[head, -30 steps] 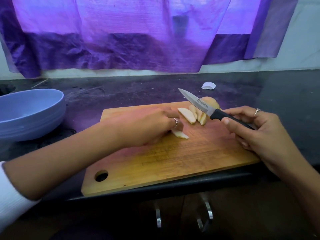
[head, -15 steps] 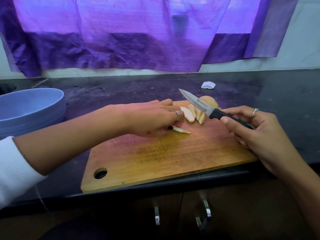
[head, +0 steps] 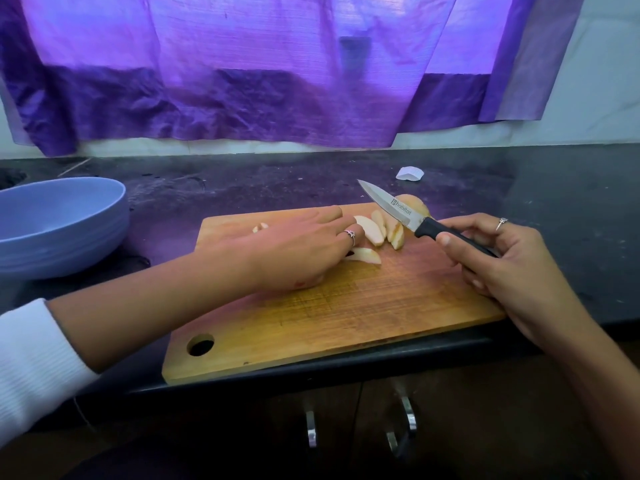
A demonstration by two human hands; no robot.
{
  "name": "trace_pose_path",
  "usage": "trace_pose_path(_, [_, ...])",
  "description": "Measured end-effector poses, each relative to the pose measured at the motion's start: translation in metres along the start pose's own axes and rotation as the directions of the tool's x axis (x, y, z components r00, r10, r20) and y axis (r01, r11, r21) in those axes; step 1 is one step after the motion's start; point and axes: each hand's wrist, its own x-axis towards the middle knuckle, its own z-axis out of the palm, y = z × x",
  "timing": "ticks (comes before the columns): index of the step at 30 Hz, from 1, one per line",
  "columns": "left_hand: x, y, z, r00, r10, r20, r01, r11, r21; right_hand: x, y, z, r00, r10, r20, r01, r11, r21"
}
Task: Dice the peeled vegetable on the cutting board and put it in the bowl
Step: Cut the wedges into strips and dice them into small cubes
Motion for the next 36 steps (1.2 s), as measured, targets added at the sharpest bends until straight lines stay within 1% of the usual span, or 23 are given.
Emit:
trace_pose_path(3, [-0.001,0.001,0.002,0.999,-0.015,-0.031,0.015,1.0,-0.014,0.0,0.0,0.0,1.0,0.007,-0.008,-0.006,1.0,0.012])
trace_pose_path(6, [-0.002,-0.002,0.005,0.996,-0.06,-0.068,0.055,0.996,-0.069,0.0,0.001,-0.001,1.0,0.007,-0.013,-0.006,1.0,0.02])
trace_pose_path(8, [-0.009,-0.007,0.004,0.981,-0.134,-0.143,0.116,0.985,-0.128,0.0,0.002,-0.001,1.0,0.005,-0.011,-0.005,1.0,0.021])
trace_pose_path(9, [-0.016,-0.007,0.001,0.967,-0.201,-0.159,0.17,0.967,-0.192,0.0,0.001,-0.001,1.0,0.003,-0.013,-0.003,1.0,0.013])
trace_pose_path(10, [-0.025,-0.007,-0.003,0.949,-0.268,-0.167,0.219,0.939,-0.264,0.0,0.001,0.0,1.0,-0.004,-0.018,0.004,1.0,-0.015])
trace_pose_path(12, [-0.048,-0.005,-0.008,0.916,-0.357,-0.182,0.28,0.895,-0.347,-0.002,0.0,0.001,0.998,-0.052,-0.018,0.048,0.983,-0.178])
trace_pose_path(13, [-0.06,-0.003,-0.009,0.904,-0.376,-0.206,0.294,0.893,-0.34,-0.003,-0.002,0.004,0.996,-0.086,-0.002,0.082,0.959,-0.27])
trace_pose_path(15, [-0.08,0.002,-0.007,0.881,-0.419,-0.22,0.335,0.881,-0.335,-0.011,-0.011,0.016,0.988,-0.14,0.059,0.151,0.921,-0.36])
trace_pose_path(18, [-0.095,0.011,-0.005,0.825,-0.553,-0.115,0.474,0.789,-0.39,-0.026,-0.026,0.042,0.962,-0.225,0.157,0.271,0.866,-0.419])
trace_pose_path(22, [-0.105,0.018,-0.006,0.785,-0.6,-0.155,0.484,0.75,-0.452,-0.042,-0.033,0.064,0.934,-0.271,0.233,0.355,0.78,-0.515])
trace_pose_path(24, [-0.113,0.021,-0.004,0.766,-0.62,-0.17,0.493,0.736,-0.464,-0.047,-0.035,0.068,0.909,-0.328,0.258,0.417,0.734,-0.536])
trace_pose_path(26, [-0.122,0.022,-0.002,0.741,-0.643,-0.192,0.513,0.727,-0.456,-0.051,-0.04,0.071,0.9,-0.331,0.282,0.435,0.723,-0.537])
trace_pose_path(30, [-0.131,0.024,-0.003,0.684,-0.706,-0.183,0.549,0.664,-0.508,-0.058,-0.047,0.078,0.872,-0.377,0.311,0.489,0.696,-0.527])
trace_pose_path(33, [-0.127,0.027,-0.003,0.664,-0.726,-0.178,0.54,0.631,-0.558,-0.06,-0.049,0.083,0.867,-0.378,0.324,0.498,0.663,-0.559])
trace_pose_path(36, [-0.122,0.03,-0.002,0.656,-0.737,-0.163,0.536,0.607,-0.587,-0.06,-0.049,0.086,0.878,-0.357,0.32,0.479,0.658,-0.581])
